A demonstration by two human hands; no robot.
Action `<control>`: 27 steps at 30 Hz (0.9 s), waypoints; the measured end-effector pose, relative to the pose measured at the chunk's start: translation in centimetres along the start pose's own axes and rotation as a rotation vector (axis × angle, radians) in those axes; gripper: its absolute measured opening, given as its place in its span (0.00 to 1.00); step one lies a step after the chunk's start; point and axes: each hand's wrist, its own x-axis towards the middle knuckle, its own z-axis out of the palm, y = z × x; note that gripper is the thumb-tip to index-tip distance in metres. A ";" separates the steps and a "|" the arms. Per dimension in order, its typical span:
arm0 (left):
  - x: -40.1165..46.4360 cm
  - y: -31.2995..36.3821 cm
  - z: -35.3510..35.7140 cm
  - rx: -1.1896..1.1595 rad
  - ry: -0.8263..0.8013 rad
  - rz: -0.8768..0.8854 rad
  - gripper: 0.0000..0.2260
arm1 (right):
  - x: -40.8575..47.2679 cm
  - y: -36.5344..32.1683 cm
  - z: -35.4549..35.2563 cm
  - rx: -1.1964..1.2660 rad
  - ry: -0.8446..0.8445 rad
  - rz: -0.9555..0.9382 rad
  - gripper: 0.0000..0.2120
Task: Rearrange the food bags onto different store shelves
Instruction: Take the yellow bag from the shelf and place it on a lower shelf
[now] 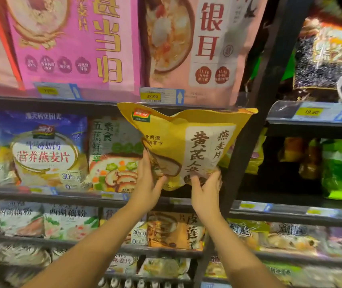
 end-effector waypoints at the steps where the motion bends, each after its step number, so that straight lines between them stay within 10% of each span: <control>1: 0.4 -0.2 0.5 0.002 -0.012 -0.020 0.42 | 0.4 0.2 0.1 0.007 0.019 0.013 0.29; 6: 1.9 -0.8 3.0 0.025 -0.066 -0.117 0.35 | 2.4 1.6 1.0 0.090 0.041 0.227 0.44; 19: 6.4 -1.3 3.6 0.843 0.078 -0.033 0.24 | 8.0 3.3 3.0 -0.096 0.174 0.435 0.27; 27: 9.9 1.1 3.5 1.016 -0.214 -0.122 0.17 | 12.0 3.3 3.8 -0.218 0.012 0.504 0.27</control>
